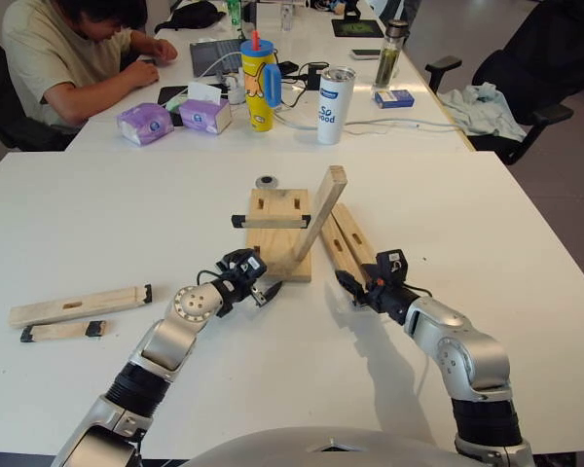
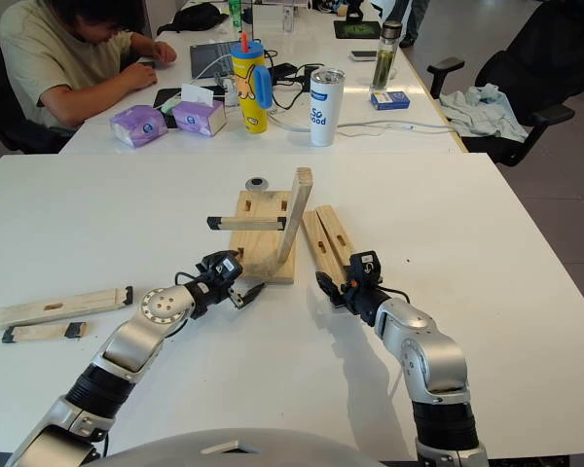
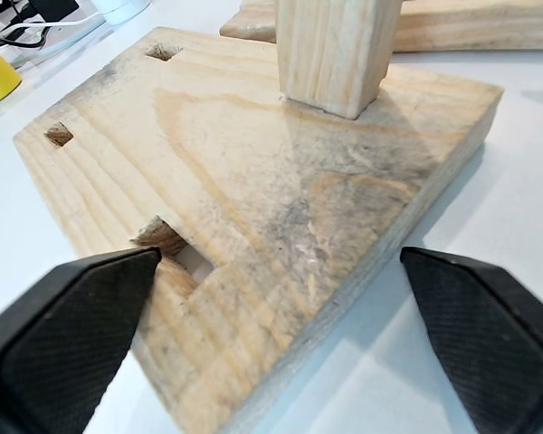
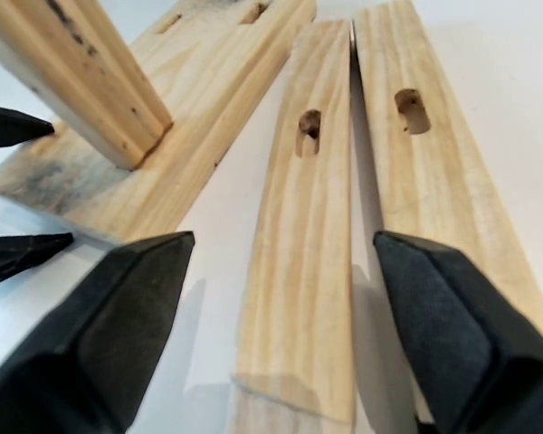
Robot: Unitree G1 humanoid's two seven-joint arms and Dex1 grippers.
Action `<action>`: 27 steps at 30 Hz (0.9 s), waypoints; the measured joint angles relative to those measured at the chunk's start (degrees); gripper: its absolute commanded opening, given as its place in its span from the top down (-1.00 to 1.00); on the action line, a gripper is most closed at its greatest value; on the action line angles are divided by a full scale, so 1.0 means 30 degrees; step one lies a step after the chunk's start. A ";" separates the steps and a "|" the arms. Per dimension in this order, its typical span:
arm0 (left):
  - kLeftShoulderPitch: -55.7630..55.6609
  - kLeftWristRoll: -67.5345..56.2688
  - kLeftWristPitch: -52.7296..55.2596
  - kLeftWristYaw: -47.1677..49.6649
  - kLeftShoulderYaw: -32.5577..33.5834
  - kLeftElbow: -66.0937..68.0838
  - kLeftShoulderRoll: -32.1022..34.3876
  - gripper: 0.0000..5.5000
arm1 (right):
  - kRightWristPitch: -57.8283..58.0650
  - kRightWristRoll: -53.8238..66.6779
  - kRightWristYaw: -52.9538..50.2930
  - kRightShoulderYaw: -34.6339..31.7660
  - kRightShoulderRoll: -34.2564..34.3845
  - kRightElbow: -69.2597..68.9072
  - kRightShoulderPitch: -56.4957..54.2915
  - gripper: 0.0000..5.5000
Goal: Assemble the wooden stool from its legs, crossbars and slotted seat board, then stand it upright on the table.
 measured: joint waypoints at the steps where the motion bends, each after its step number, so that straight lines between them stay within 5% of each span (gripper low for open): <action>1: -0.0002 0.0022 0.0238 0.0003 -0.0002 -0.0130 0.0001 -0.79 | 0.0019 -0.0352 -0.0267 0.0449 0.0058 0.0117 0.0181 -0.29; 9: 0.1066 0.0358 0.3415 0.0062 0.0232 -0.3303 0.0485 -0.79 | 0.0710 -0.1662 -0.2304 0.1184 0.0984 0.0727 -0.0597 0.23; 22: 0.1160 -0.2089 0.6282 -0.2441 0.3295 -0.6621 0.1992 -0.79 | -0.5264 -0.0886 -0.2431 -0.1130 0.2972 0.0268 -0.1459 0.25; 27: 0.3720 -0.5861 0.6965 -0.5638 0.5175 -0.8953 0.3420 -0.79 | -0.5516 0.2818 -0.1094 -0.3242 0.3289 -0.0281 -0.2967 0.25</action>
